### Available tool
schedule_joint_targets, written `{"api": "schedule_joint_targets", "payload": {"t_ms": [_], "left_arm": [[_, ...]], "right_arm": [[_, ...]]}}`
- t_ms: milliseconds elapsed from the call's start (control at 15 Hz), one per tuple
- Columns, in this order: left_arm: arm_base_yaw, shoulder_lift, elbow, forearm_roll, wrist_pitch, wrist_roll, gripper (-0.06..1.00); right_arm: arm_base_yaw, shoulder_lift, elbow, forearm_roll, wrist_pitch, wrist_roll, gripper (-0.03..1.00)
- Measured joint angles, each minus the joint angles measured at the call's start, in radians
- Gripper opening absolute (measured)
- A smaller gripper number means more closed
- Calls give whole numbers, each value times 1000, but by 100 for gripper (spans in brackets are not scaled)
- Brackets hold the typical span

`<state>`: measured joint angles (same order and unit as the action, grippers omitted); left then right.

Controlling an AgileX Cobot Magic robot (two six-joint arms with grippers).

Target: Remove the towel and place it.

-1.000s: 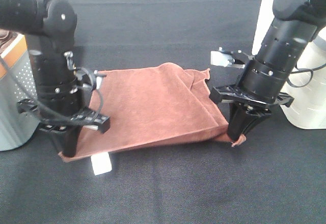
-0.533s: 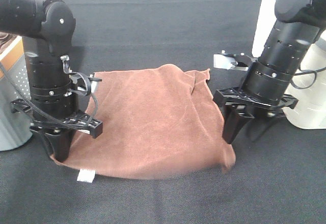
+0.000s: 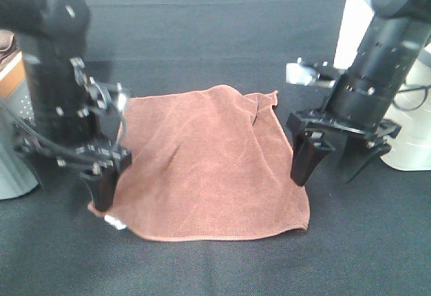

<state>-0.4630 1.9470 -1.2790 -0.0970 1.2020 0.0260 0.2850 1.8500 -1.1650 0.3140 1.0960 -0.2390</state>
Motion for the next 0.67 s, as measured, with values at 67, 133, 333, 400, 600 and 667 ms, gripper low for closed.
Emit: {"api": "schedule_joint_targets", "payload": {"t_ms": [67,133,333,400,600,667], "left_arm": [[0,-58,0,0,0,-4,81],[0,-95,0,-1,0,-4,82],[0,-175,0,-4,2,-26,82],[0,-183,0,-4,4,-26,82],[0,-183,0,-4,4,-48,82],[0,-187,0,-5,5,-54,82]], "right_arm": [[0,-37,0,0,1,14,74],[0,-62,1,0,2,17,74],[0,-148,1,0,4,22,74],[0,-162,1,0,7,23,74],[0,-171,1,0,9,33,74],[-1,-171,1,0,19,43,74]]}}
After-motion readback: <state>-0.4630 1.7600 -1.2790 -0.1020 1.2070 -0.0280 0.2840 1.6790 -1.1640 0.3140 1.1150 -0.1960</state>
